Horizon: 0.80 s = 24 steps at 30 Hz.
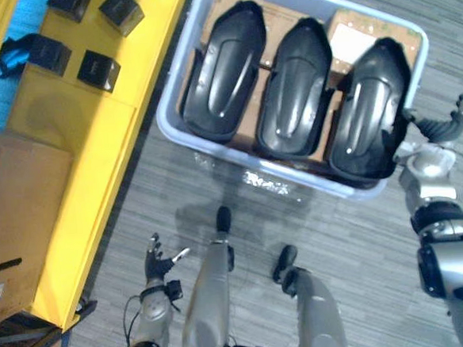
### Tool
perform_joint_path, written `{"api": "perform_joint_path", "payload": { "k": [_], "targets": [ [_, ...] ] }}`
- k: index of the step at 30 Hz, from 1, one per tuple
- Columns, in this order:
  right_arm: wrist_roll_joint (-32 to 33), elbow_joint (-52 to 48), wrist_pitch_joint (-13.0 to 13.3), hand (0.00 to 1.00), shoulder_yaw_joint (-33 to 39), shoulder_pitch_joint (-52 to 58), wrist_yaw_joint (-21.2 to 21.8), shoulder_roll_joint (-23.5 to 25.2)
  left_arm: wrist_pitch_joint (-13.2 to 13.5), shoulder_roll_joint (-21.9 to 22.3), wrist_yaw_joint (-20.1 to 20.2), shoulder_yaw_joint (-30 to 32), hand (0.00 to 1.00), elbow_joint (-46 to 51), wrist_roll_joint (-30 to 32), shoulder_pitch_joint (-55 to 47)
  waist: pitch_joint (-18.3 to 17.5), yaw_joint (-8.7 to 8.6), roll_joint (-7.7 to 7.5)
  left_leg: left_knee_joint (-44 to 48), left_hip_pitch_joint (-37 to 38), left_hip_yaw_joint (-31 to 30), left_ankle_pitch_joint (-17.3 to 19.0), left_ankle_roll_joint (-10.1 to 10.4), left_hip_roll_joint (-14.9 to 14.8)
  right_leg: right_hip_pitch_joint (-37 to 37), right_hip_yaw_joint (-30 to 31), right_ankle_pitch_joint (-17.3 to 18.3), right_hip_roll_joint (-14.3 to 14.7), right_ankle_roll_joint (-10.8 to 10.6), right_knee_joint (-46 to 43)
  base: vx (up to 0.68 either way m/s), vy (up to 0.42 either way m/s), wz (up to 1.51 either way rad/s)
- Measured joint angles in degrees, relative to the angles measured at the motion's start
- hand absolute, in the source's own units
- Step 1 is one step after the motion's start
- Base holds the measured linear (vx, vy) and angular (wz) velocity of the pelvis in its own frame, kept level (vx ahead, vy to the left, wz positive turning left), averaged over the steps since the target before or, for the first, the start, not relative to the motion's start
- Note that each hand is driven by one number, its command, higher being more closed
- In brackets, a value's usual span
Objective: Walk over and take plastic housings, then place them on the shelf
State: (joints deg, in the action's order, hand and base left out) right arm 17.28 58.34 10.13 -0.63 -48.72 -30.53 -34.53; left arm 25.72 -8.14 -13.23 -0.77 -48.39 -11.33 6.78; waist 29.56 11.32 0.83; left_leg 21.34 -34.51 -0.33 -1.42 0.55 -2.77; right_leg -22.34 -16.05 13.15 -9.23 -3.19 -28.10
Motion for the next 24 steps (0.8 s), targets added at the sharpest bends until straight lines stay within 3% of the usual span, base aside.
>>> {"api": "perform_joint_path", "payload": {
  "k": [6,13,23,24],
  "targets": [
    [0.5,-0.5,-2.4,0.0,-2.4,-1.8,2.9,-0.4,-0.1,0.3,0.0,0.1,0.0,-0.1,0.0,-0.5,0.0,0.65,0.04,1.5,-2.0,-0.8,0.1,0.5,0.0,-2.0,-1.0,1.5,-0.5,0.3,-2.6,-0.02,-0.01,0.06],
    [6.6,-0.6,-12.4,0.0,-2.2,-1.6,7.0,0.6,-0.4,2.1,1.3,0.9,0.0,0.2,-2.2,-0.5,0.0,0.41,0.03,4.3,-4.4,-0.9,0.8,0.3,-0.2,-3.8,-1.2,1.9,-0.7,0.3,-4.9,0.0,0.002,0.0],
    [6.6,-1.7,-17.1,0.0,-1.1,-2.9,3.2,1.5,0.0,3.0,0.4,0.9,0.0,2.2,-3.2,-0.5,-0.1,0.46,-0.09,7.1,-7.4,-0.7,1.5,-0.1,-0.3,-6.9,-1.2,3.1,-1.5,0.2,-8.7,-0.04,0.006,0.0],
    [6.6,-1.7,-17.3,1.0,-1.2,-3.0,3.2,1.5,0.0,3.1,0.3,0.9,0.0,2.3,-3.9,-0.5,-0.1,0.46,-0.1,7.3,-7.4,-0.7,1.5,-0.1,-0.3,-7.0,-1.1,3.1,-1.6,0.3,-8.9,0.0,0.0,0.0]
  ]
}}
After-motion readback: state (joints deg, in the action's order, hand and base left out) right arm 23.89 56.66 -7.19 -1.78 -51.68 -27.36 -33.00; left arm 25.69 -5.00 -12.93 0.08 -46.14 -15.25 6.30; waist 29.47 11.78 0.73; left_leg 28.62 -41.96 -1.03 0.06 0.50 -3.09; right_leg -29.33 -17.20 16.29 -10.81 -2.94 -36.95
